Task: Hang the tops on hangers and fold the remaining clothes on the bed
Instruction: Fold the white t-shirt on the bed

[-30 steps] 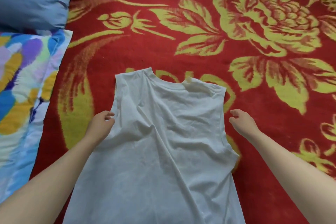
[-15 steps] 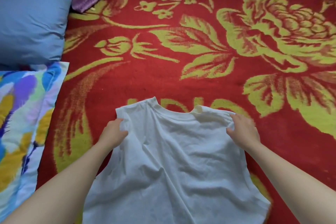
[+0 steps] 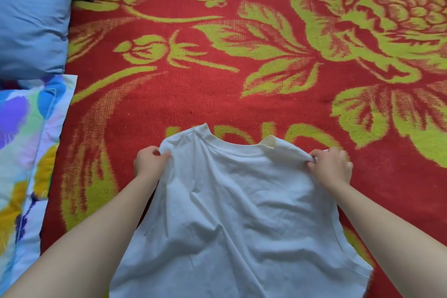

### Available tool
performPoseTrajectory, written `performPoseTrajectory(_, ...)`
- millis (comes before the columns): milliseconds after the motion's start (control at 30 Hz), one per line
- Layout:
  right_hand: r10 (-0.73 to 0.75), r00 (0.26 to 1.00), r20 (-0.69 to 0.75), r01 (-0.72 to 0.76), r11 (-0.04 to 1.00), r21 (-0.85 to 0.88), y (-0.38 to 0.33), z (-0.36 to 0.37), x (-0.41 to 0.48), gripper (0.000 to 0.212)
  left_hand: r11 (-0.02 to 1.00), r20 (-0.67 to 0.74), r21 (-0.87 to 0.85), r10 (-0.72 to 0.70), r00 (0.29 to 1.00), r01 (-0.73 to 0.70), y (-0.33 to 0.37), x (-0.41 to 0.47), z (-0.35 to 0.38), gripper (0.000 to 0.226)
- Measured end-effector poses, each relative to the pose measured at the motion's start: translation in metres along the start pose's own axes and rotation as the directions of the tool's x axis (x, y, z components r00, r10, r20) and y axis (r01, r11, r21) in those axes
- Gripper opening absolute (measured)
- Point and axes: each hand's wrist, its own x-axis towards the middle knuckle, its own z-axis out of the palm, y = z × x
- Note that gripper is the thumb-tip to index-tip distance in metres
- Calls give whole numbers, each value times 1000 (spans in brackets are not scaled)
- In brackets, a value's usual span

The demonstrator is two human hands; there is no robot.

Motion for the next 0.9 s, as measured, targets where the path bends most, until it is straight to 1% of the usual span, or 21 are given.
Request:
performPoseTrajectory(67, 12, 999, -40, -10, 999, 54, 3, -4, -2, 22, 998, -62, 33, 49, 997, -47, -1, 4, -7, 17)
performPoseTrajectory(100, 19, 997, -71, -11, 994, 109, 4, -9, -1, 21, 997, -101, 14, 71, 992, -70, 0, 6, -13, 20)
performPoseTrajectory(167, 37, 987, -155, 2, 970, 244, 4, -25, 7, 19, 989, -169, -82, 112, 979, -127, 7, 14, -29, 19)
performPoseTrajectory(233, 32, 971, -235, 43, 950, 309, 0, -44, 19, 17, 959, -185, -239, 112, 976, -155, 19, 20, -45, 22)
performPoseTrajectory(300, 13, 967, -253, 70, 946, 316, -8, -59, 30, 20, 900, -166, -417, 62, 984, -127, 27, 24, -50, 24)
performPoseTrajectory(333, 3, 972, -233, 71, 949, 308, -12, -63, 34, 22, 867, -144, -491, 21, 989, -90, 29, 25, -48, 25)
performPoseTrajectory(400, -11, 989, -149, 50, 963, 263, -18, -59, 42, 23, 835, -89, -551, -76, 993, 15, 22, 27, -39, 29)
performPoseTrajectory(433, -8, 996, -91, 29, 971, 238, -19, -54, 44, 24, 851, -73, -520, -130, 989, 73, 15, 30, -34, 34)
performPoseTrajectory(467, -4, 1000, -26, 10, 976, 218, -19, -47, 46, 29, 896, -75, -429, -164, 984, 116, 9, 32, -29, 44)
performPoseTrajectory(500, -6, 999, 37, -1, 980, 200, -18, -41, 46, 38, 950, -87, -283, -159, 983, 129, 3, 34, -25, 57)
performPoseTrajectory(533, -13, 996, 92, -4, 982, 188, -17, -36, 46, 48, 984, -77, -136, -125, 989, 114, 2, 35, -22, 69)
performPoseTrajectory(567, -24, 992, 126, 1, 984, 179, -17, -32, 46, 55, 998, -57, -3, -66, 996, 66, 6, 35, -21, 76)
performPoseTrajectory(600, -38, 991, 130, 16, 986, 167, -17, -28, 47, 58, 993, -25, 121, 9, 1000, -6, 11, 35, -19, 76)
performPoseTrajectory(667, -54, 993, 104, 42, 993, 114, -17, -25, 53, 56, 921, 92, 347, 154, 984, -176, 28, 36, -14, 70)
performPoseTrajectory(700, -45, 995, 88, 38, 996, 84, -17, -25, 56, 52, 873, 158, 431, 176, 972, -228, 35, 38, -12, 68)
performPoseTrajectory(767, -26, 998, 59, 25, 999, 20, -15, -26, 61, 40, 777, 230, 579, 134, 964, -246, 42, 42, -8, 63)
performPoseTrajectory(833, -31, 999, 31, 32, 999, -13, -11, -27, 64, 23, 697, 223, 675, 121, 967, -243, 47, 45, -7, 49)
performPoseTrajectory(867, -39, 999, 17, 39, 999, -2, -9, -28, 66, 19, 698, 190, 675, 148, 970, -239, 48, 47, -9, 40)
performPoseTrajectory(900, -51, 999, 0, 51, 998, 26, -6, -30, 67, 18, 732, 164, 637, 179, 970, -243, 51, 47, -13, 30)
